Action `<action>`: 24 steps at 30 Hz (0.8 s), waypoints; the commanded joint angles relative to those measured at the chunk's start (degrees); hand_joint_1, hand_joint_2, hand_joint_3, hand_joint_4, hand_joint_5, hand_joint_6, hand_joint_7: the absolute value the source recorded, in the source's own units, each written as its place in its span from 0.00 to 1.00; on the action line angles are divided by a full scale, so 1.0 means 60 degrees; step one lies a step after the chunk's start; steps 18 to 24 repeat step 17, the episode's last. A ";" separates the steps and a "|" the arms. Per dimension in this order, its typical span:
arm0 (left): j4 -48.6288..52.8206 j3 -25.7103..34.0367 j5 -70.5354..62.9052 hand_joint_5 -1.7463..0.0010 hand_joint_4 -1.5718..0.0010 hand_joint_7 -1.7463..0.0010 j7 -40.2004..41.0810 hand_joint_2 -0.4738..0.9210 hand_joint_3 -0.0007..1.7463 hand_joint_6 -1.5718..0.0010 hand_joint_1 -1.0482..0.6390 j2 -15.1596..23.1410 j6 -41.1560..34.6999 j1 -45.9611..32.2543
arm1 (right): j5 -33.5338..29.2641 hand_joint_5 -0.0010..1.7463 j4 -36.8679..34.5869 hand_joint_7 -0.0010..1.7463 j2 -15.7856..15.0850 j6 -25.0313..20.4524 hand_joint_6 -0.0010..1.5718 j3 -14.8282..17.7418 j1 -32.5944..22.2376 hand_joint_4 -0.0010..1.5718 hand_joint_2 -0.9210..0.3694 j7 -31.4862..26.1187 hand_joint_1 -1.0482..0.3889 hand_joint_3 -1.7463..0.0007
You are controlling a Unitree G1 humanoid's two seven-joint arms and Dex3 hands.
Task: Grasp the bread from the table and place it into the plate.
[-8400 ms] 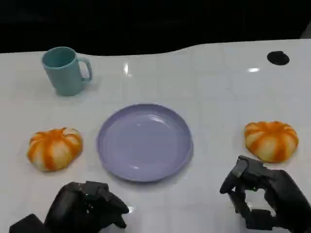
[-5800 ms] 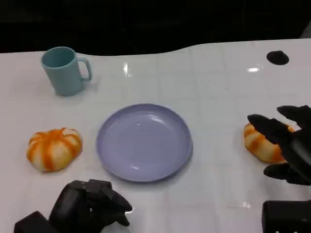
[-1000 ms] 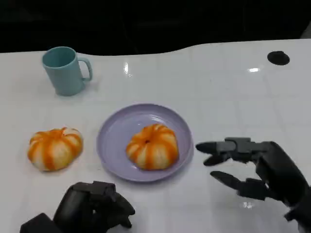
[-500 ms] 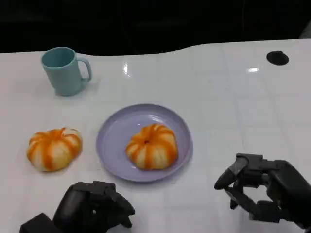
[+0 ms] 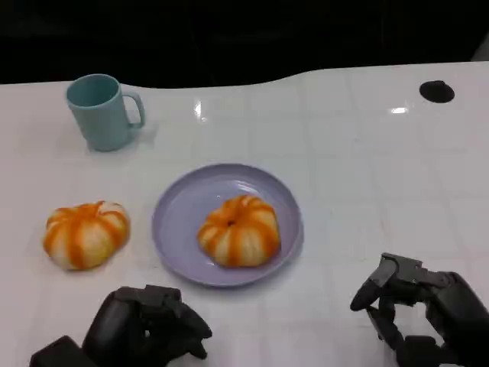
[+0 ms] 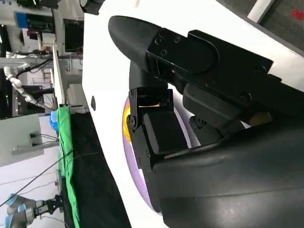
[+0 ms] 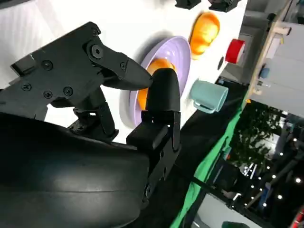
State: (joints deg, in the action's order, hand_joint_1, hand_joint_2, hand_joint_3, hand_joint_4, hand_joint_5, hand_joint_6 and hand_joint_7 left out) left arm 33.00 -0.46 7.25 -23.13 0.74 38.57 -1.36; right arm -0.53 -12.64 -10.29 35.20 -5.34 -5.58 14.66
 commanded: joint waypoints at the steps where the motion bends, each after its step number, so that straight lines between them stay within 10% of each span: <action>1: 0.0065 0.0074 0.0099 0.42 0.24 0.63 -0.0089 0.98 0.00 0.16 0.00 0.0132 0.0077 -0.0010 | -0.0014 1.00 -0.0346 0.83 0.0017 0.0385 0.45 0.0104 0.0142 0.52 0.30 -0.0049 0.59 0.35; 24: -0.0093 0.0068 0.0179 0.43 0.24 0.63 -0.0181 0.97 0.00 0.16 0.00 0.0146 0.0139 -0.0162 | 0.0005 1.00 -0.0227 0.80 0.0065 0.0421 0.47 0.0069 0.0055 0.51 0.31 0.0005 0.59 0.35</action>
